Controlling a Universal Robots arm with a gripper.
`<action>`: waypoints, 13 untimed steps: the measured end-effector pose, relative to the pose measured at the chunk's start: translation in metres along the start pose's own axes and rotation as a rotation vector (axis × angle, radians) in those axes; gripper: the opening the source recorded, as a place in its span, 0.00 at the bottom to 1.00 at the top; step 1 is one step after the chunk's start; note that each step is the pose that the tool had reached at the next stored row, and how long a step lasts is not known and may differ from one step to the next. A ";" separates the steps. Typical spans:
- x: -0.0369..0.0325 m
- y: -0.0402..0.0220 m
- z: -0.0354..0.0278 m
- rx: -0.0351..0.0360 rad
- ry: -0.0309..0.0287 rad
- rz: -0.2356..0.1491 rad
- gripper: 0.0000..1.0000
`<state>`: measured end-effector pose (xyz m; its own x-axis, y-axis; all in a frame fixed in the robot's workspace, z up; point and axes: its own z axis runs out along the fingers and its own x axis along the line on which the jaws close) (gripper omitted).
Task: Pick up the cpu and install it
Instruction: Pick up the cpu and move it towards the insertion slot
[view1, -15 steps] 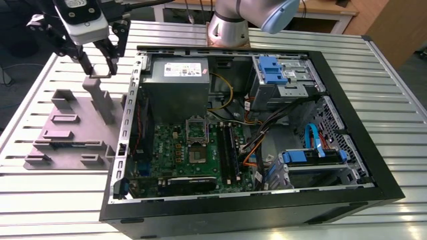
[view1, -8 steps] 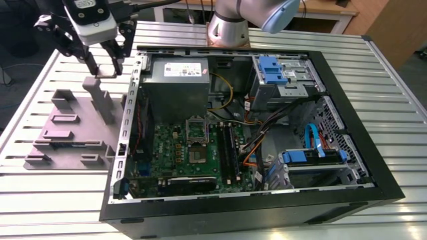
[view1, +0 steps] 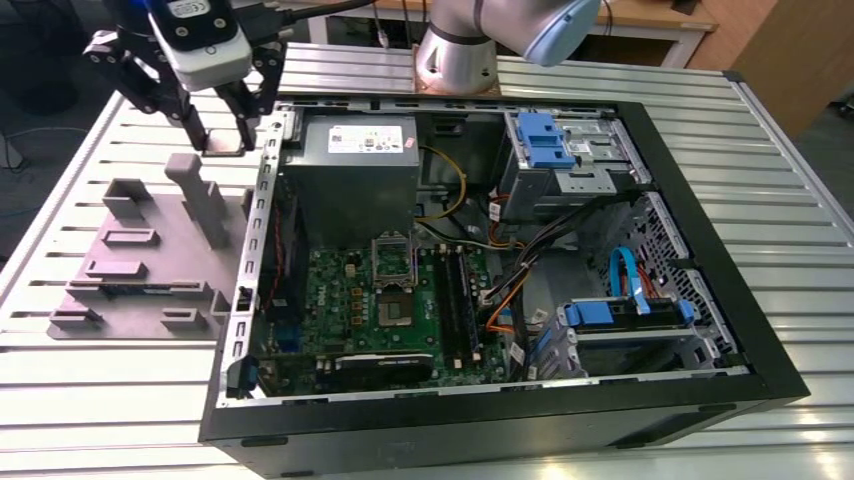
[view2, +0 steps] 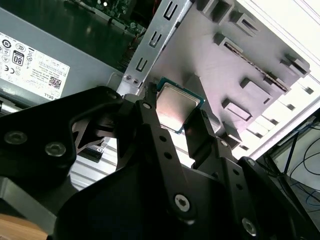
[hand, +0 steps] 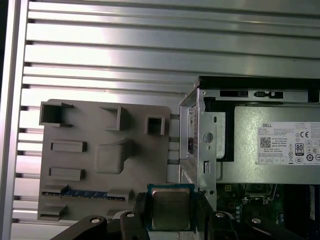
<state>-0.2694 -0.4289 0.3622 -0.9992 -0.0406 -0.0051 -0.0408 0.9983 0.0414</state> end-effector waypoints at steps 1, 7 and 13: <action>-0.0012 -0.0001 0.0000 0.0000 0.0000 0.000 0.47; -0.0080 -0.0003 0.0000 0.0000 0.0000 0.000 0.47; -0.0121 -0.0005 0.0000 0.0000 0.0000 0.000 0.47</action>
<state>-0.2574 -0.4289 0.3622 -0.9992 -0.0406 -0.0050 -0.0407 0.9983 0.0414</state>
